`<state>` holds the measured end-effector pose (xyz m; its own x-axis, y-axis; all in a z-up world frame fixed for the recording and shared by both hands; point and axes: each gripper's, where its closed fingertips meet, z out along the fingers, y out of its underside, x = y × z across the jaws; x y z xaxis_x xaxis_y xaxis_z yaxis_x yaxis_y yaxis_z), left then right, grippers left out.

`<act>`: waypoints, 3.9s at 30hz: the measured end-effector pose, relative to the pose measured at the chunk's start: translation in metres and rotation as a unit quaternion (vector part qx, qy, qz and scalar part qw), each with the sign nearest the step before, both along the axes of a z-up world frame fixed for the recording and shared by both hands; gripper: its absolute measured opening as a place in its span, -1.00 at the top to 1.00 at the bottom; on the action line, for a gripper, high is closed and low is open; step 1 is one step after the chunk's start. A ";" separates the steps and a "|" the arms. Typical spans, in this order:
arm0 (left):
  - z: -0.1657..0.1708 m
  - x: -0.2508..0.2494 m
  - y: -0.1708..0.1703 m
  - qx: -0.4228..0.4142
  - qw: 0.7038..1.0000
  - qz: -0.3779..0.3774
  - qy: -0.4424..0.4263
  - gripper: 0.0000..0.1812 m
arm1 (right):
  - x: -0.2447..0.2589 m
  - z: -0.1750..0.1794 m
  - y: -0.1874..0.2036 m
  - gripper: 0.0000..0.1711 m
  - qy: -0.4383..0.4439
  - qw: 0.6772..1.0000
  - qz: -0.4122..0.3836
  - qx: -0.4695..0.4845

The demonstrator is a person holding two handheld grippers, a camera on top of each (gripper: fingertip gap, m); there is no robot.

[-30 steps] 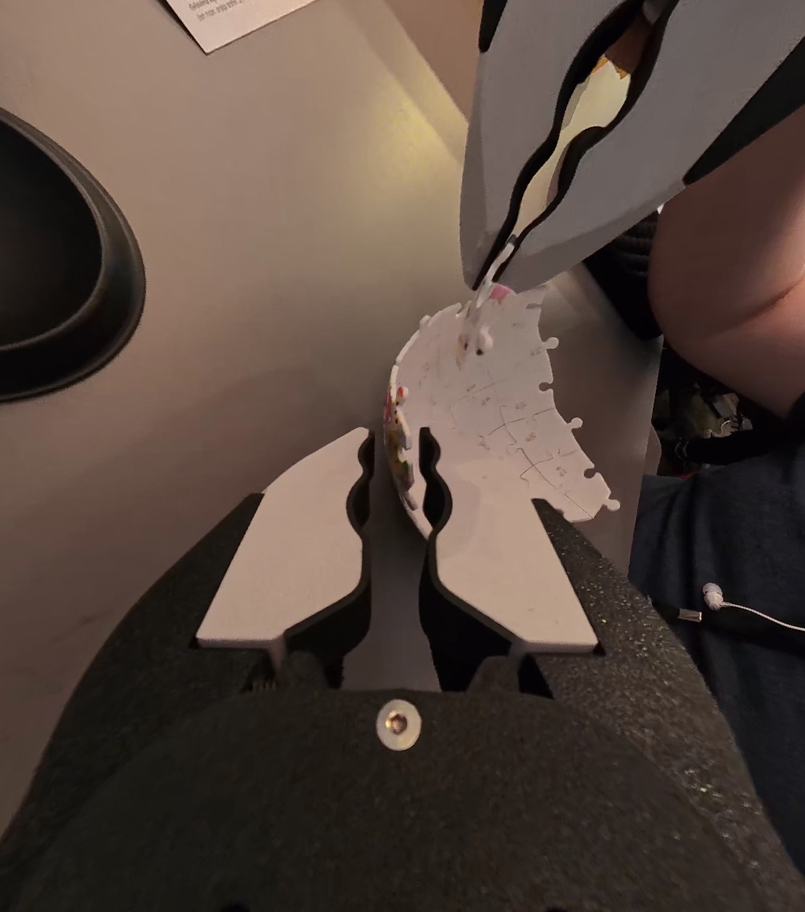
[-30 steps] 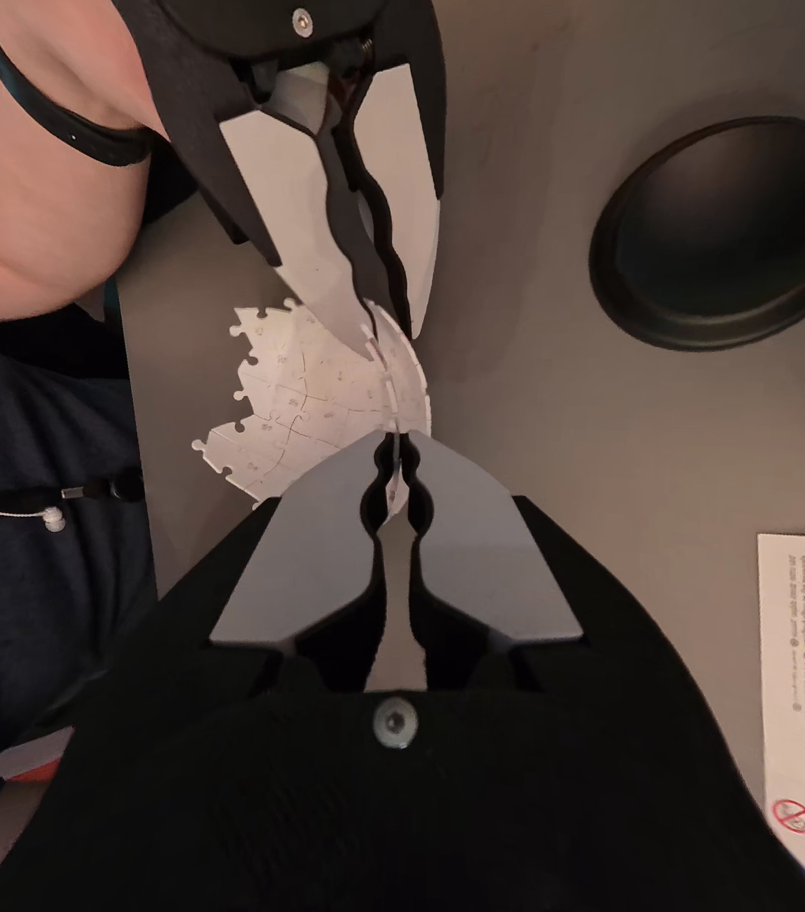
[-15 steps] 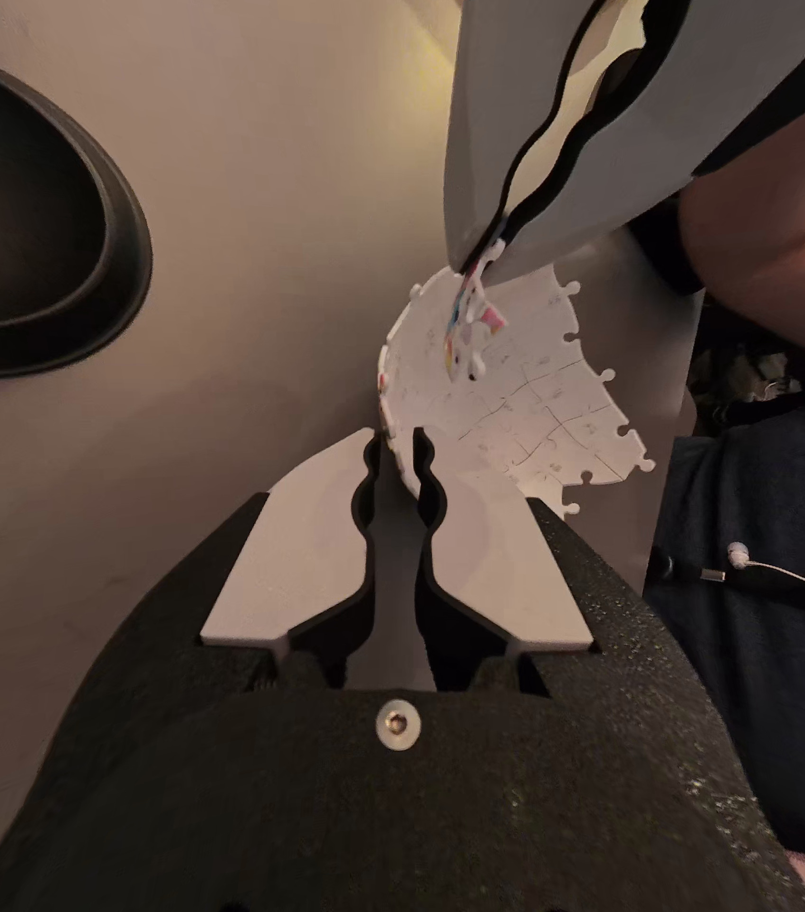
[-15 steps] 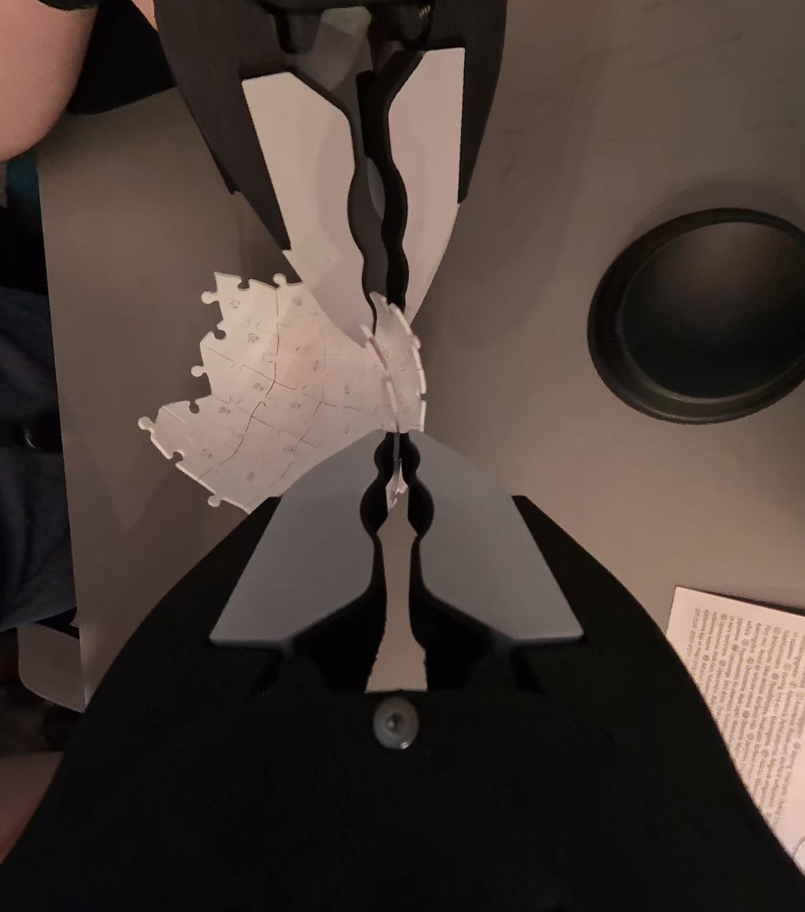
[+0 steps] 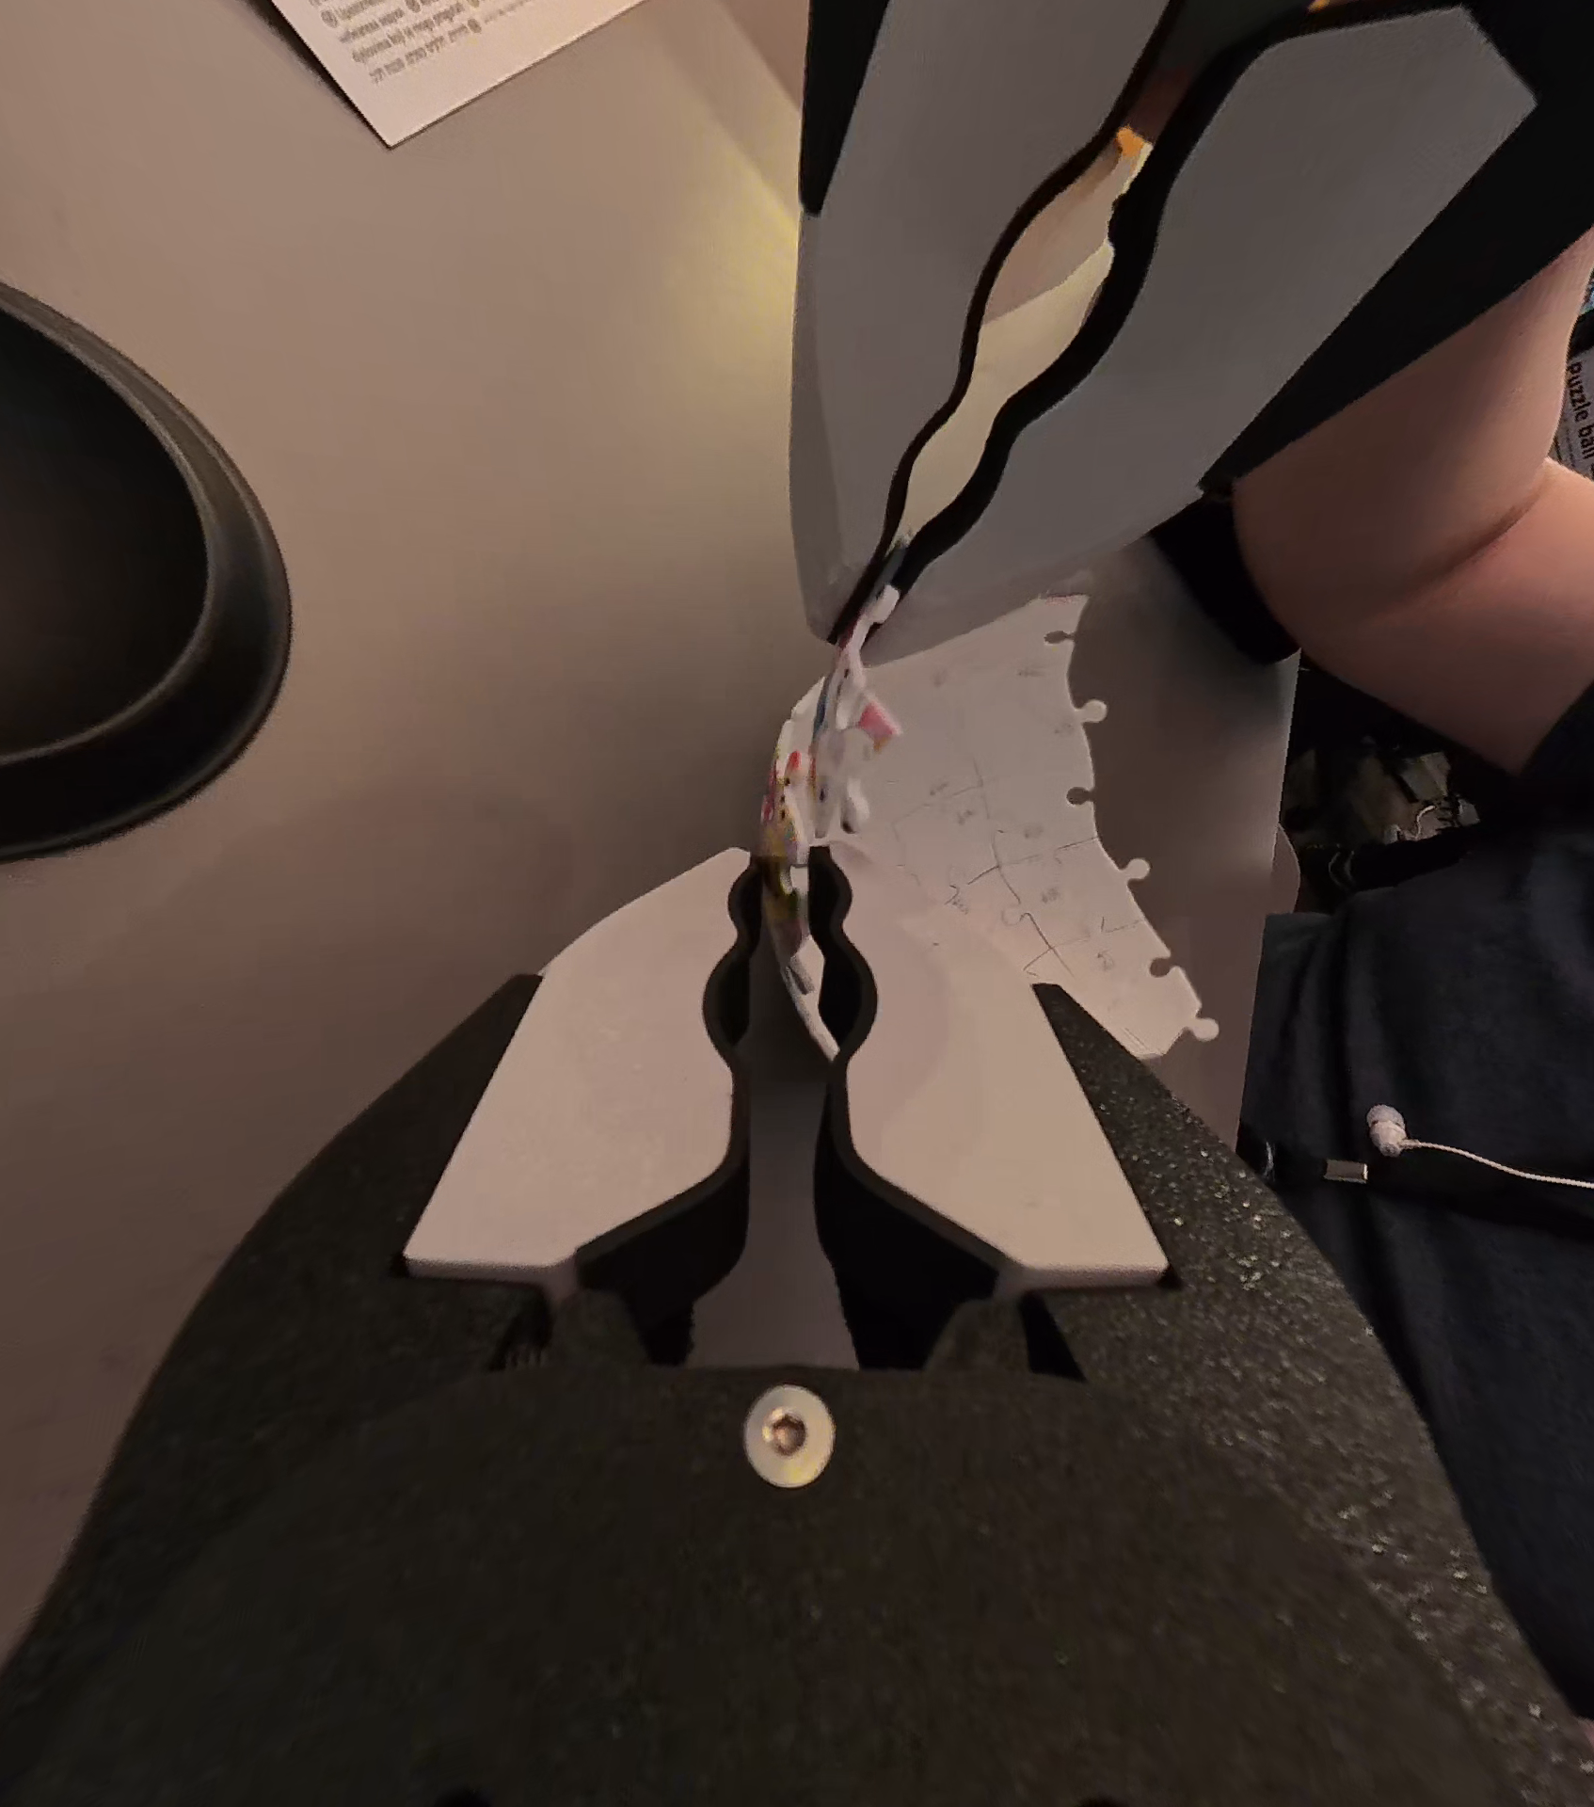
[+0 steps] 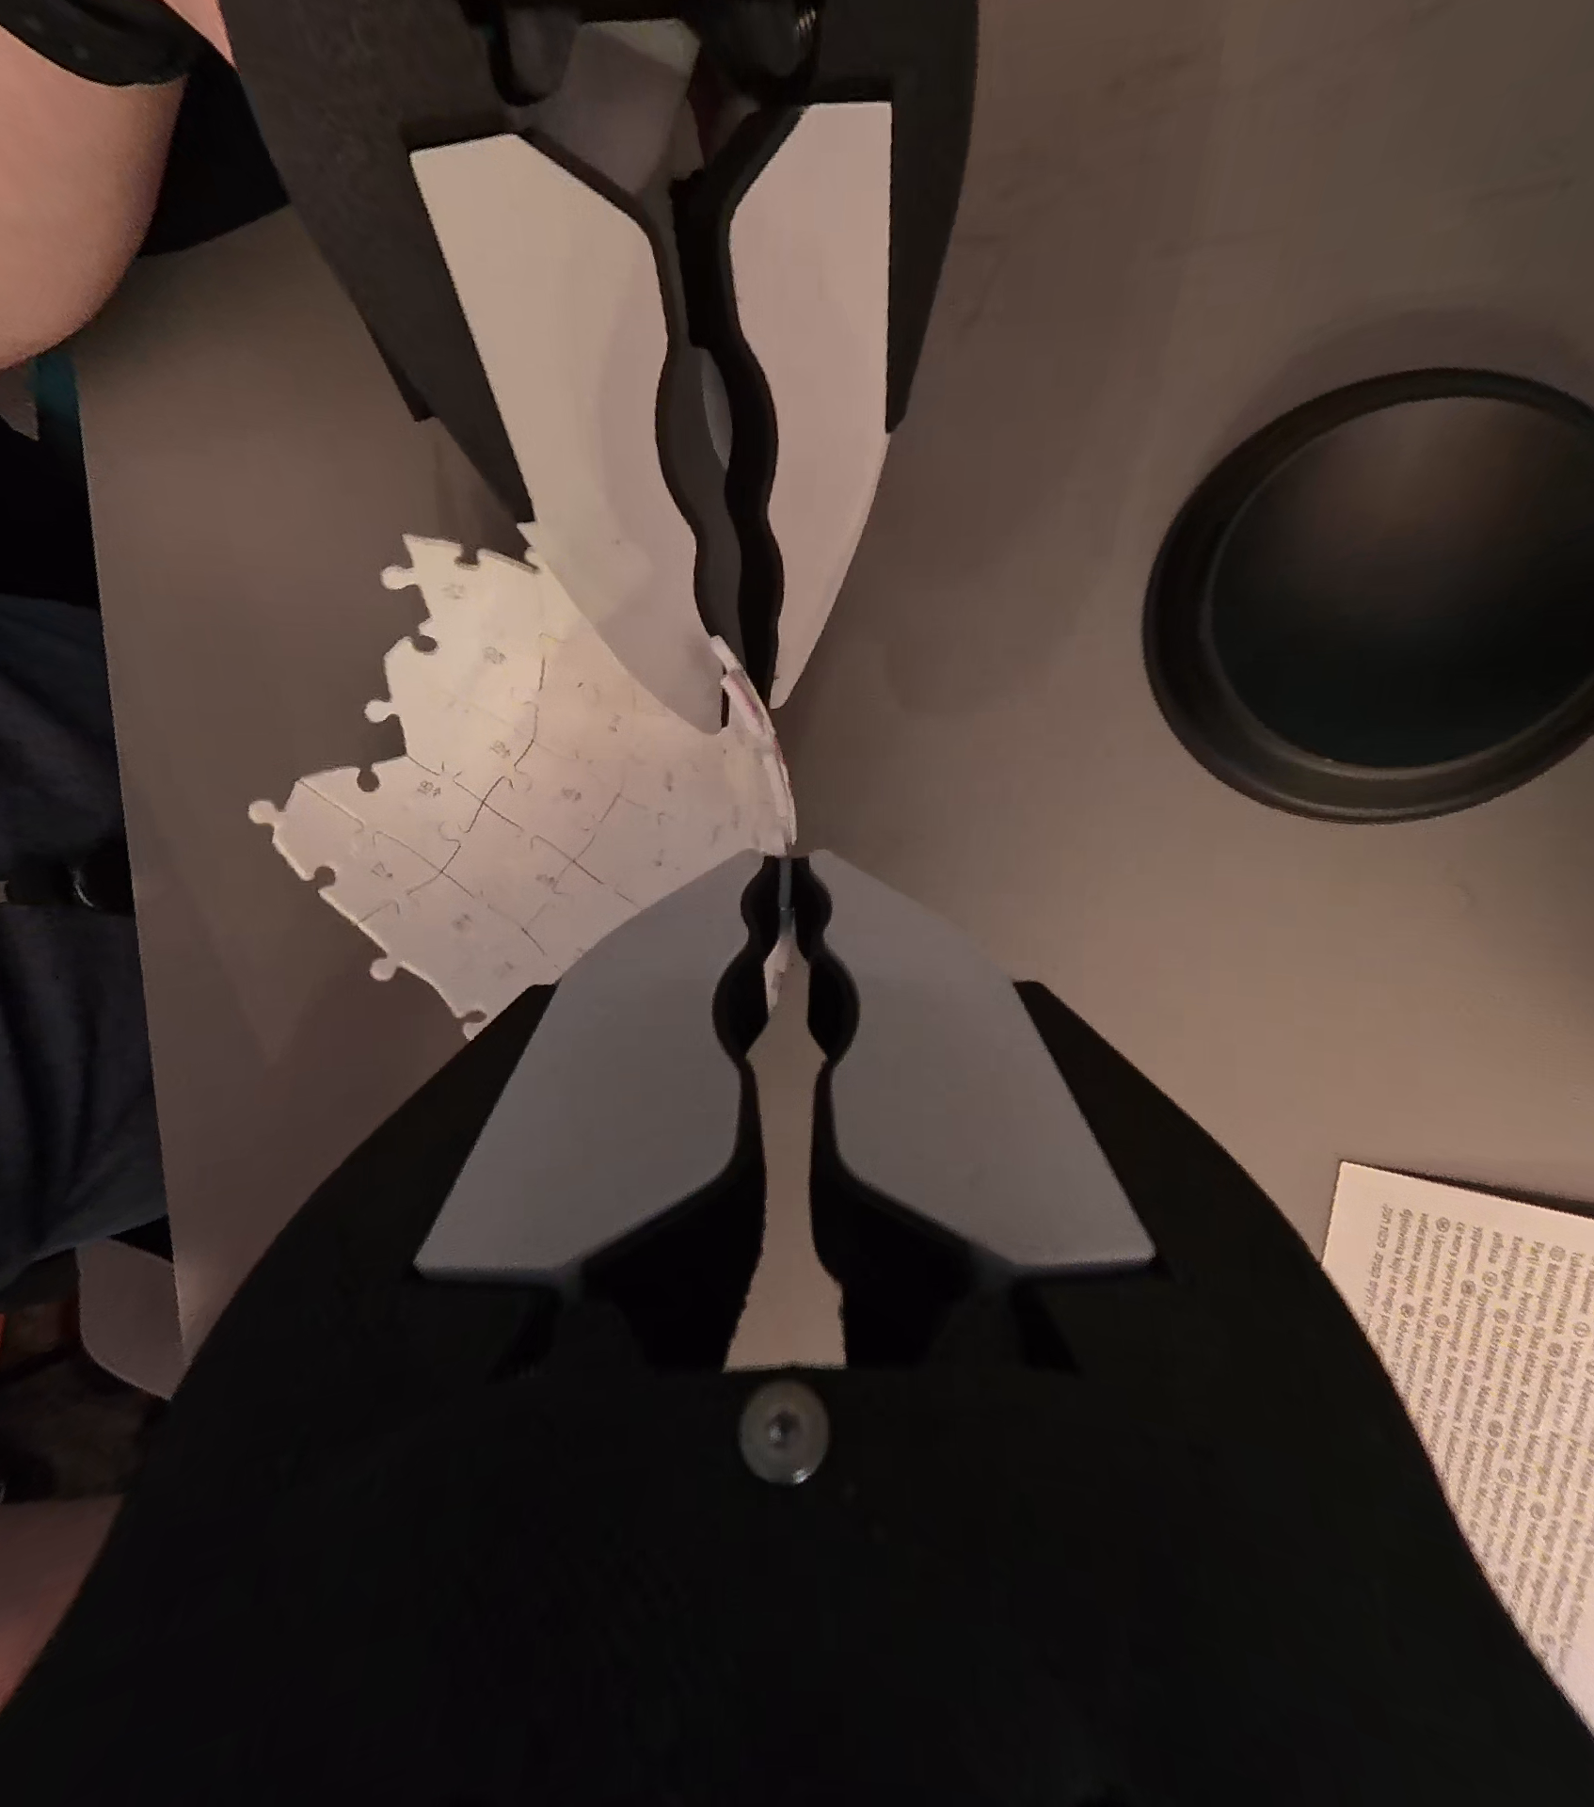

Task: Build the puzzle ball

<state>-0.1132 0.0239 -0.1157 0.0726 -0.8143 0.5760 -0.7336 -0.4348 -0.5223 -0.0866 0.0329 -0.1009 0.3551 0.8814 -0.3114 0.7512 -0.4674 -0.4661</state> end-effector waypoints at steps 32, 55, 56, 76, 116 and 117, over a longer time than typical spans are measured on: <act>-0.001 0.022 0.010 0.073 0.996 -0.049 0.014 0.95 | 0.008 -0.011 0.005 0.96 -0.003 0.999 -0.034 -0.024; -0.003 0.015 0.016 0.108 0.994 -0.024 0.011 0.97 | -0.003 -0.025 0.009 0.67 0.041 0.999 0.000 -0.013; -0.003 0.015 0.016 0.107 0.994 -0.024 0.012 0.97 | -0.004 -0.028 0.008 0.70 0.034 0.999 0.004 -0.012; -0.005 0.014 0.013 0.114 0.993 -0.031 0.021 0.97 | -0.010 -0.037 -0.002 0.93 0.031 0.998 0.021 -0.044; -0.003 0.005 0.023 0.118 0.992 0.012 0.044 0.97 | 0.006 -0.028 0.006 0.76 0.050 0.992 -0.069 -0.091; -0.003 0.006 0.023 0.118 0.992 0.012 0.044 0.97 | 0.005 -0.031 0.004 0.77 0.041 0.993 -0.065 -0.094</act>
<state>-0.1075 0.0471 -0.1184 0.1346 -0.9231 0.3603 -0.7720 -0.3256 -0.5459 -0.0812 0.0373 -0.1319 0.4296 0.7531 -0.4983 0.6420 -0.6428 -0.4179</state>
